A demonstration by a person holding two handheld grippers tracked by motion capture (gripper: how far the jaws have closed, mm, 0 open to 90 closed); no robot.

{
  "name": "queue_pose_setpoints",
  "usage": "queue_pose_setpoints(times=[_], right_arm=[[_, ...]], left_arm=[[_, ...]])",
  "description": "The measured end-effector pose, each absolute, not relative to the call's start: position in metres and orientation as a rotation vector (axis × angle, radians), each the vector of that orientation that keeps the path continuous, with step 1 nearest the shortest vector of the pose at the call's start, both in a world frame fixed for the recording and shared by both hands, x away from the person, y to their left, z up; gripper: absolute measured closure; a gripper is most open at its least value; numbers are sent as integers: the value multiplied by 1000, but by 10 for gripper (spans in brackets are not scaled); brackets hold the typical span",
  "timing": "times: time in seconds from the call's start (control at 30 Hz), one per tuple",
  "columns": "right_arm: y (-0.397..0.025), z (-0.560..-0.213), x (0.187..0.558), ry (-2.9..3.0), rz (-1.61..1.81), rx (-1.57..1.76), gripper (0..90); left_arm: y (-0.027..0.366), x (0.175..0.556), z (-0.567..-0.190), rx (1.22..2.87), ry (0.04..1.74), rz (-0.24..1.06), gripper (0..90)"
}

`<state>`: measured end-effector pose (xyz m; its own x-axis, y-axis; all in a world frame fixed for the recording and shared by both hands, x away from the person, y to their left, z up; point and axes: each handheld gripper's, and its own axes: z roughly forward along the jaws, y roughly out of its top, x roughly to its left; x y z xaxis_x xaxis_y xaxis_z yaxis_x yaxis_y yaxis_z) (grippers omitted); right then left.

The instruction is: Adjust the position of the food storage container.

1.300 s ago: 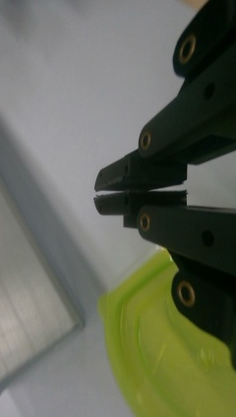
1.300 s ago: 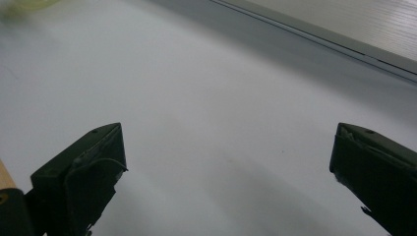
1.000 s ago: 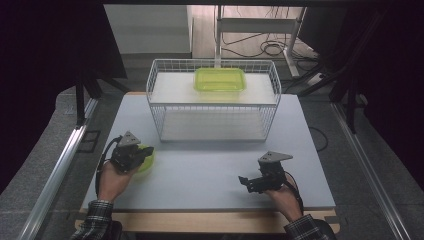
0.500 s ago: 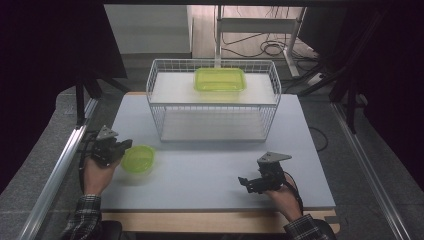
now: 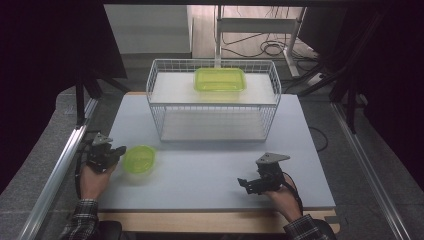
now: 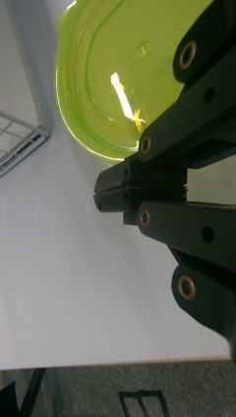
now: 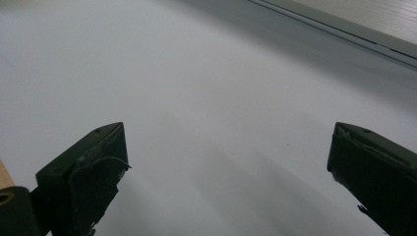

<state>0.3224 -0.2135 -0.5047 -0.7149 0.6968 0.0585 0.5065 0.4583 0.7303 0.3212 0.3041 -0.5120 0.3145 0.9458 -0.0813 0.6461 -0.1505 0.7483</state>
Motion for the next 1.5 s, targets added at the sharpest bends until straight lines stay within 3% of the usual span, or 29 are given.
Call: queue_pose_setpoints(times=[0.73,0.9,1.17,1.5], right_arm=[[-212,-508,322,2482,1079,1029,21],[-213,-508,322,2474,1079,1029,22],[-214,-510,323,2474,1072,1037,25],[-212,-512,322,2485,1057,1032,25]], left_arm=[[212,303,-505,2002,1229,477,897],[217,299,-502,2002,1249,521,889],[216,294,-524,2115,1177,313,893],[188,297,-526,2172,1088,273,892]])
